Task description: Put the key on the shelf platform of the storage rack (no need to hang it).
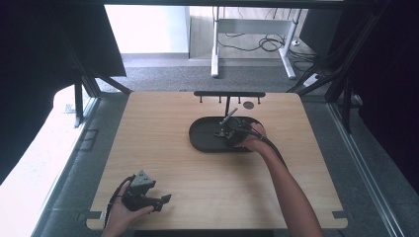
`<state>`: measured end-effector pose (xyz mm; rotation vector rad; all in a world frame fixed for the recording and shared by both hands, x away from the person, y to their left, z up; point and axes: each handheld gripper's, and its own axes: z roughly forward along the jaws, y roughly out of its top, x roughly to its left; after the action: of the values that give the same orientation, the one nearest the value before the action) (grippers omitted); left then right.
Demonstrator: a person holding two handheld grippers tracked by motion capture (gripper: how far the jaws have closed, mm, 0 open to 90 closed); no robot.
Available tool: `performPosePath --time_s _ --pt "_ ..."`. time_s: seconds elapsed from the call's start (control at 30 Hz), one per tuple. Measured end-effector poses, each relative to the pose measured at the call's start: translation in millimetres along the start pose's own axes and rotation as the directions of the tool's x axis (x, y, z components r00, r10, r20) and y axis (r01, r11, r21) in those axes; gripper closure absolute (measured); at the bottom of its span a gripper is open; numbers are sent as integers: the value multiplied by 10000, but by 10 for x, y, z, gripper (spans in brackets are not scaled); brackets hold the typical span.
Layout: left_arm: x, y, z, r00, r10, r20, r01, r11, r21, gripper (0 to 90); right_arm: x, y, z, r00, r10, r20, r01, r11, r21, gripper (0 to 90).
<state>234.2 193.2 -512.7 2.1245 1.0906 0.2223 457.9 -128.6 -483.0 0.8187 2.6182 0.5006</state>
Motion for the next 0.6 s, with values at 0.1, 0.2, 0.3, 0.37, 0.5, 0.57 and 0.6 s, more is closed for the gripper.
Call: performPosePath --time_s 0.1,0.2,0.3,0.37,0.5,0.57,0.6 --pt "-1 0 2 10000 -7 0 7 10000 3 202 25 6 -59 10000 -80 32 81 9997 -242 290" --pt "-4 0 7 10000 31 -17 -31 10000 50 203 47 8 -117 10000 -23 -85 19 9992 -396 296" --pt "-5 1 9 10000 42 -17 -42 10000 57 203 68 -1 -175 9998 -50 -183 40 9986 -530 299" --pt "-2 0 9 10000 44 -17 -44 10000 53 203 89 -11 -229 9997 -109 -222 94 9978 -652 300" --pt "-5 2 8 10000 60 -40 -60 10000 75 202 123 -31 -334 9992 -143 -371 107 9953 -958 305" --pt "-8 0 15 10000 40 -41 -40 10000 45 202 139 -45 -379 9989 -137 -442 89 9943 -1065 306" --pt "-8 0 17 10000 43 -41 -43 10000 62 202 147 -54 -399 9987 -145 -491 89 9938 -1112 307"
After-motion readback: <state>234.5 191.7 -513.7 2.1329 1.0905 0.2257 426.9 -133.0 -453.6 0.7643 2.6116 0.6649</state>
